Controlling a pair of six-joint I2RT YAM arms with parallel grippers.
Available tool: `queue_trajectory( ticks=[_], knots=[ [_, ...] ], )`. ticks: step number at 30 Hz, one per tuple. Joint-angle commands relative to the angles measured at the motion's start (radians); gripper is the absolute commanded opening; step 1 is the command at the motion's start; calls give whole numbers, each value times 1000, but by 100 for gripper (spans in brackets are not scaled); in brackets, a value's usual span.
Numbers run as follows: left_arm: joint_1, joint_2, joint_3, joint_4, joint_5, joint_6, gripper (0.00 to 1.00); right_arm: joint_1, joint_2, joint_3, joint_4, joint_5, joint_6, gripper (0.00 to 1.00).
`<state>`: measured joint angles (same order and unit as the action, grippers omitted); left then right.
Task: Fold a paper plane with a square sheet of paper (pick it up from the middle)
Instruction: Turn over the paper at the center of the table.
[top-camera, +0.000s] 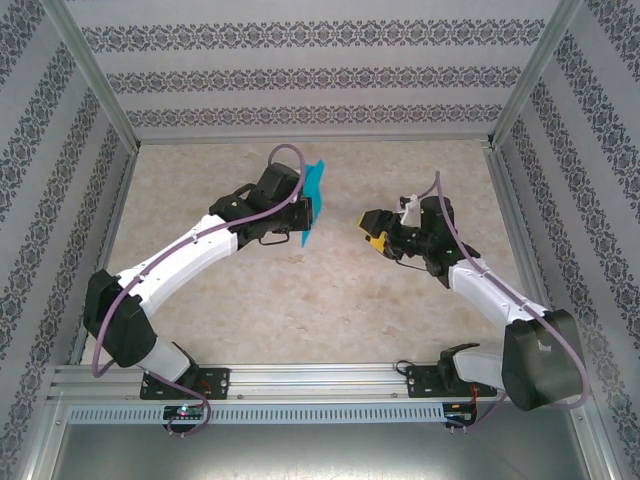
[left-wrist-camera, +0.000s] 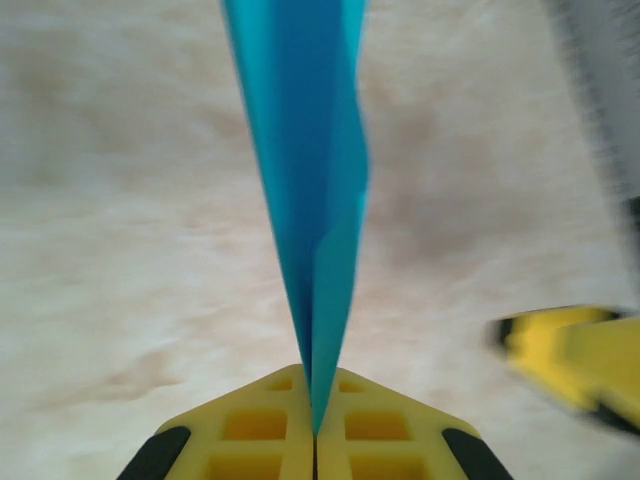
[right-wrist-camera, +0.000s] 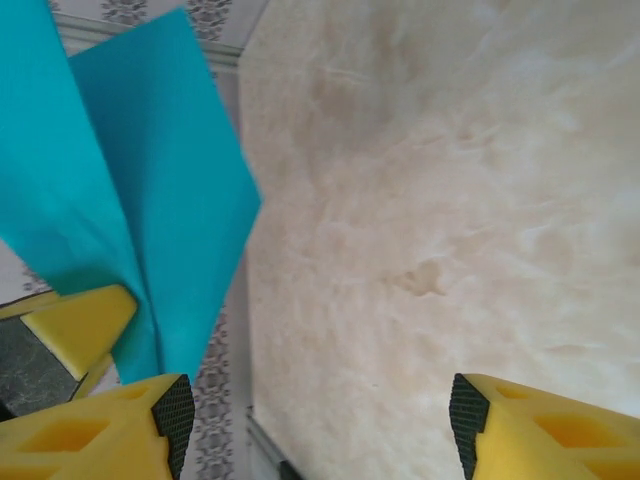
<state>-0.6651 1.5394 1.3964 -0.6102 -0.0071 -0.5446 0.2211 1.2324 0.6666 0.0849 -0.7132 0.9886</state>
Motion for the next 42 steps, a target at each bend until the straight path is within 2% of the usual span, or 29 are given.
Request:
queue_trajectory(
  ticks=[1,4,5,8,12,19,25,31,42],
  knots=[
    [-49,66,56,-385,-399,210,8,-35,-11,30,-192,10,-167,71],
    [-91,126,70,-447,-579,213,8,-62,-5,61,-243,3,-211,72],
    [-100,146,73,-460,-605,209,8,-70,-5,69,-253,0,-219,73],
    [-143,223,73,-467,-655,198,9,-113,-11,80,-268,-20,-228,73],
    [-211,342,86,-439,-667,190,10,-165,-16,101,-290,-53,-248,74],
    [-300,493,115,-361,-603,177,12,-217,-5,113,-304,-102,-265,74],
    [-353,555,115,-285,-501,170,19,-237,8,120,-305,-125,-272,74],
    [-364,551,94,-227,-386,153,35,-239,36,126,-292,-151,-274,75],
    [-360,405,53,-140,-185,173,51,-237,39,112,-301,-172,-287,74]
  ],
)
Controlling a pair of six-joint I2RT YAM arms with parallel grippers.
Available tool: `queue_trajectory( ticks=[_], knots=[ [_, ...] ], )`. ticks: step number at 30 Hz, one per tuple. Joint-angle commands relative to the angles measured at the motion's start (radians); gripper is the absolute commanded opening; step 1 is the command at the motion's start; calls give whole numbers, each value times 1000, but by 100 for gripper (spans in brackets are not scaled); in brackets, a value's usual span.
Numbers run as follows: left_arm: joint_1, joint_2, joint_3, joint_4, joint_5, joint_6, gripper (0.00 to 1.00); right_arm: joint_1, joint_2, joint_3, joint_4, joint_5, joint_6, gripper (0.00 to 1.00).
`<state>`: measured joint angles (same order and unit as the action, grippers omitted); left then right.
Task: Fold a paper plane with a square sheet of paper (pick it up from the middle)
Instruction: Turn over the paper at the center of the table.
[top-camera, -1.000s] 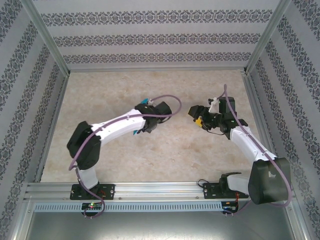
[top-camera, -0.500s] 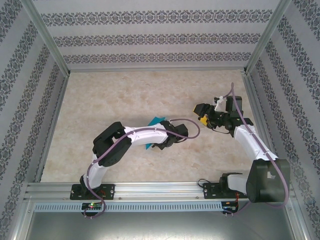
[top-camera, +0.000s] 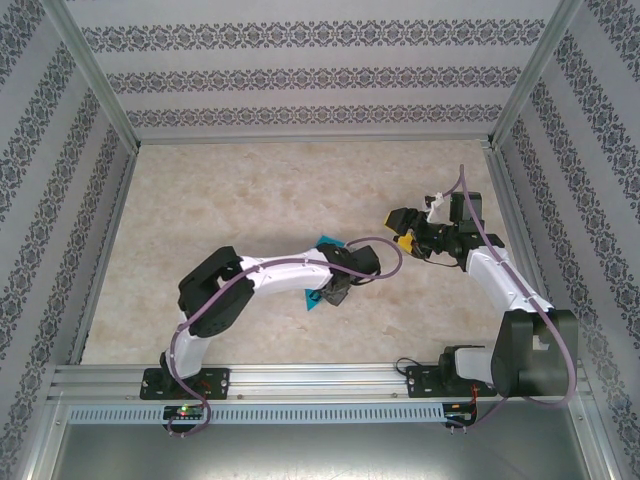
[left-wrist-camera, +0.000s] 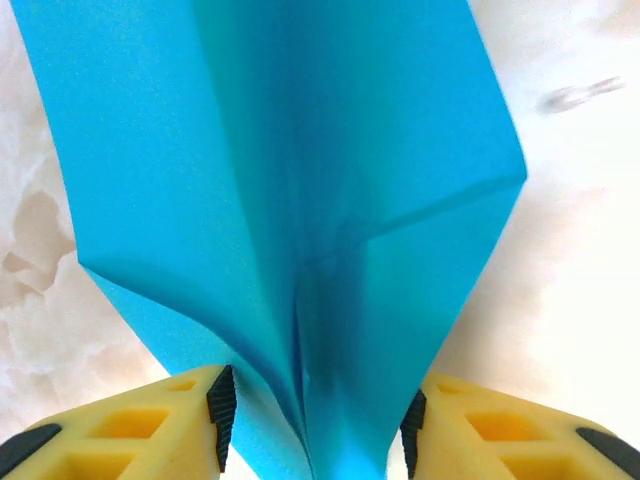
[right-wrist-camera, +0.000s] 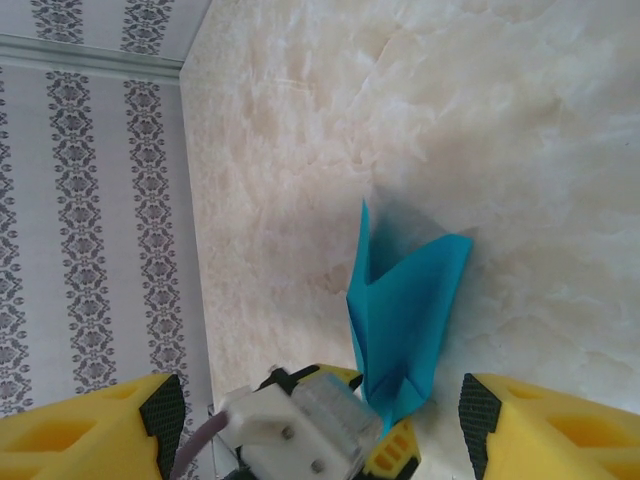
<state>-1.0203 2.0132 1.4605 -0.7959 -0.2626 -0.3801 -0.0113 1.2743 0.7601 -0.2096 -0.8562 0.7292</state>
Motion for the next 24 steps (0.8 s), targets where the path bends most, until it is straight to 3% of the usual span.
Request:
queue_trajectory(
  ticks=[1,10,19,24],
  knots=[
    [-3,-78,-12,43,85,9,52,-4,-7,17,-15,-28,-34,74],
    [37,-290,-130,78,211,-20,53,31,-47,-30,-36,-21,-29,63],
    [215,-543,-373,218,355,-107,42,300,-45,-24,25,134,75,51],
    [351,-589,-501,341,528,-145,40,487,47,2,69,245,106,44]
  ],
)
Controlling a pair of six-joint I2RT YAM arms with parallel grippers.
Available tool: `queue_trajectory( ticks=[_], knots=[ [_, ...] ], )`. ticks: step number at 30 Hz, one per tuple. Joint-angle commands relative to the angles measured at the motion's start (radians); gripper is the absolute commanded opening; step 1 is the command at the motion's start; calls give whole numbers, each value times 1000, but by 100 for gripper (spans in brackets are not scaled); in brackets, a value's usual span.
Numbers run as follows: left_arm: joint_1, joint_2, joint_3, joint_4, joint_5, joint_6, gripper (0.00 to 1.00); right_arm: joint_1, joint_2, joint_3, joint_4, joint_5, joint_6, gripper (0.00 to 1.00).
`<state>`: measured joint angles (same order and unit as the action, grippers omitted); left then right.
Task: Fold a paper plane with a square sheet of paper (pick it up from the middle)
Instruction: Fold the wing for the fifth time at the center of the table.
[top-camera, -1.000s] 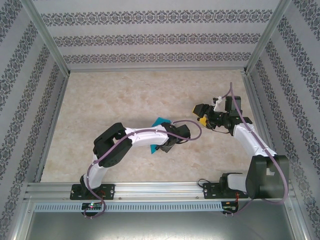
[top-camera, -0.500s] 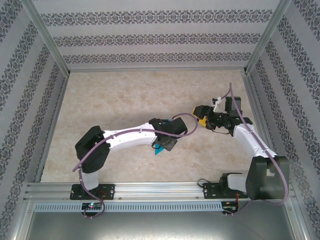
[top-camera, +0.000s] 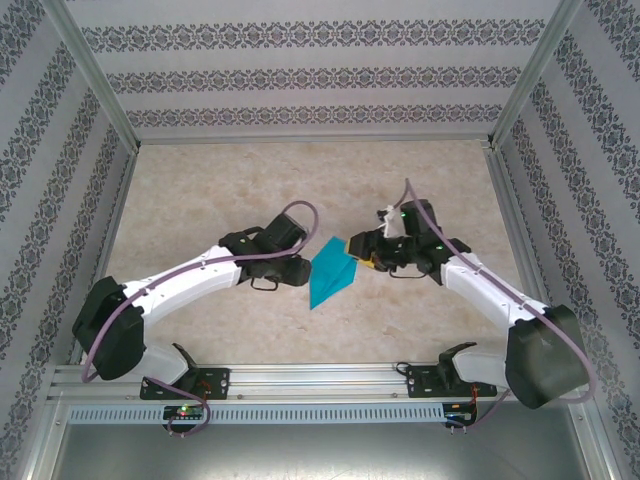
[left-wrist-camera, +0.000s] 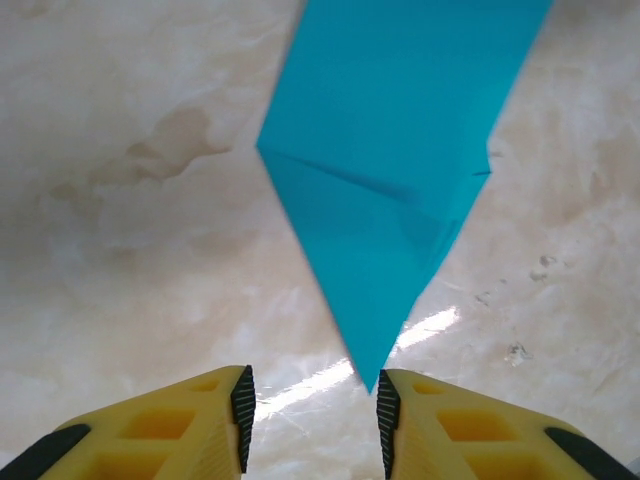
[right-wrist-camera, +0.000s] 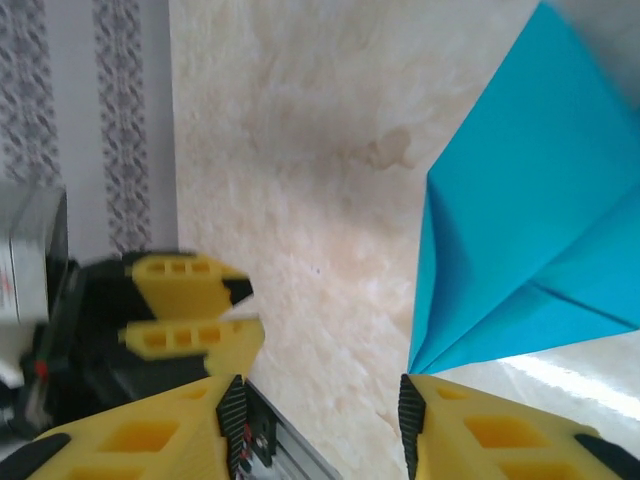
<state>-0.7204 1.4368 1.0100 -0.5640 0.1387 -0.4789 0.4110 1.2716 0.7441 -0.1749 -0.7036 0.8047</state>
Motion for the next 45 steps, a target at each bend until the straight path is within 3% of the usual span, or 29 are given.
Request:
queue_trajectory(
  ticks=[1,6,14,22,31,45],
  knots=[
    [75,-11,-68,134,165,-52,39,95,76,25,41,108,32,42],
    [129,6,-106,189,251,-60,35,204,216,82,64,166,12,30],
    [149,32,-133,216,296,-61,25,274,363,155,25,212,-37,24],
    [150,69,-145,252,348,-76,20,276,407,130,-38,271,-85,18],
    [134,128,-154,331,405,-119,17,264,411,55,27,260,-79,14],
    [3,231,-133,401,377,-179,13,227,416,-46,156,200,-66,7]
  ],
)
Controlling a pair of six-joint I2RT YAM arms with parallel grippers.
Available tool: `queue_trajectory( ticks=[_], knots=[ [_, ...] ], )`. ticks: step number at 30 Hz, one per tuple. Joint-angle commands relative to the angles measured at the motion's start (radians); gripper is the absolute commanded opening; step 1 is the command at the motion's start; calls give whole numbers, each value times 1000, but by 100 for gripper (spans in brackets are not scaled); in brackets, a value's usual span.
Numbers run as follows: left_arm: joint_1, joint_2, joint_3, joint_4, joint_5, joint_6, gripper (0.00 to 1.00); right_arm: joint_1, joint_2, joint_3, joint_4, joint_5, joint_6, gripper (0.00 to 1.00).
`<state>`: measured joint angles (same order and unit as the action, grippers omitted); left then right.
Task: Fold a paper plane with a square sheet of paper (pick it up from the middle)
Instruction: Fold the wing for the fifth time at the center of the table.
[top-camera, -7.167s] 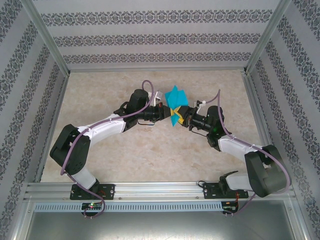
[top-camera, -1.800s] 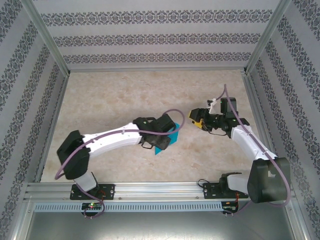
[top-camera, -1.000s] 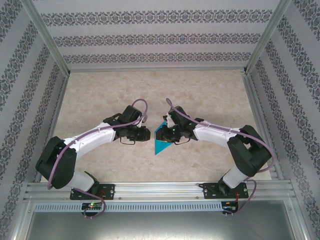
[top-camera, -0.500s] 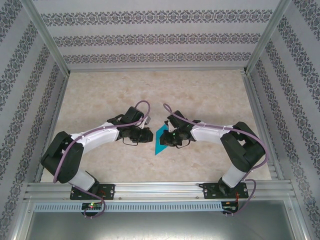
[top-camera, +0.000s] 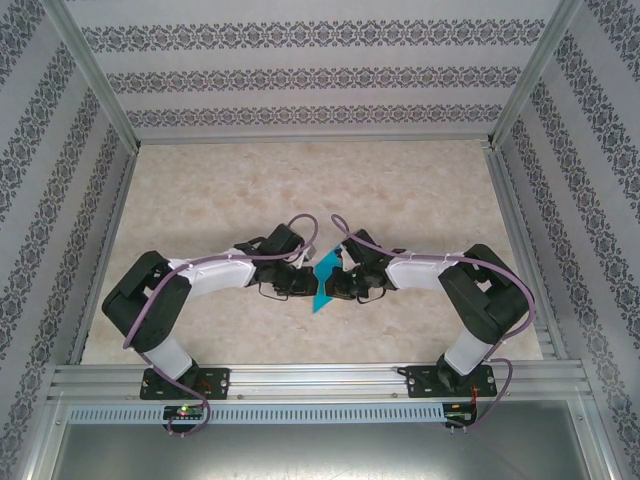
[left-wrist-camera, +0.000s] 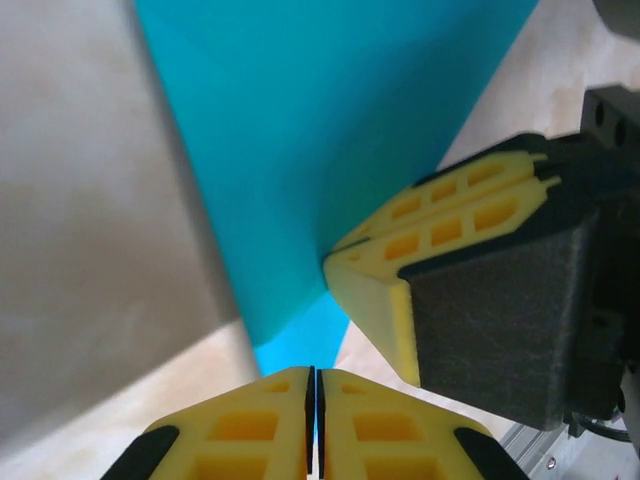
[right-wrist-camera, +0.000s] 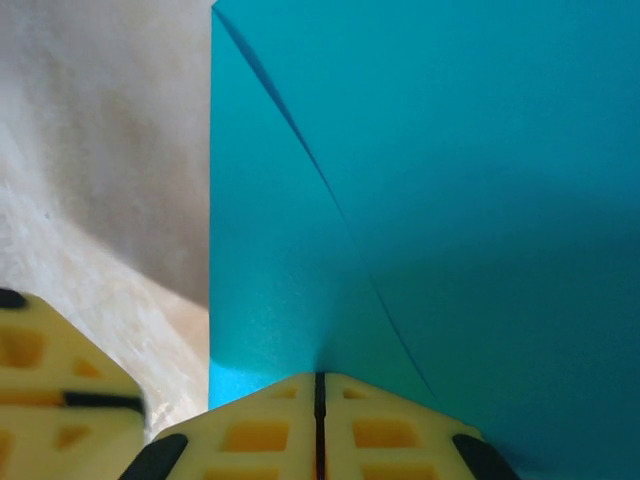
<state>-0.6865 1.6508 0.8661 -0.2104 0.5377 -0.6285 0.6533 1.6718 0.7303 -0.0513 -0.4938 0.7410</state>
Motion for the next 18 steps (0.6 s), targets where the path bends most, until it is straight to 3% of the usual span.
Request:
queue_trajectory(
  ticks=[1,18],
  knots=[
    [-40,22,9,56,-28,-35,13,-16,19,-37,42,-16,0,6],
    [-81,92,-13,43,-102,-19,10,-61,-14,-63,105,-83,15,6]
  ],
)
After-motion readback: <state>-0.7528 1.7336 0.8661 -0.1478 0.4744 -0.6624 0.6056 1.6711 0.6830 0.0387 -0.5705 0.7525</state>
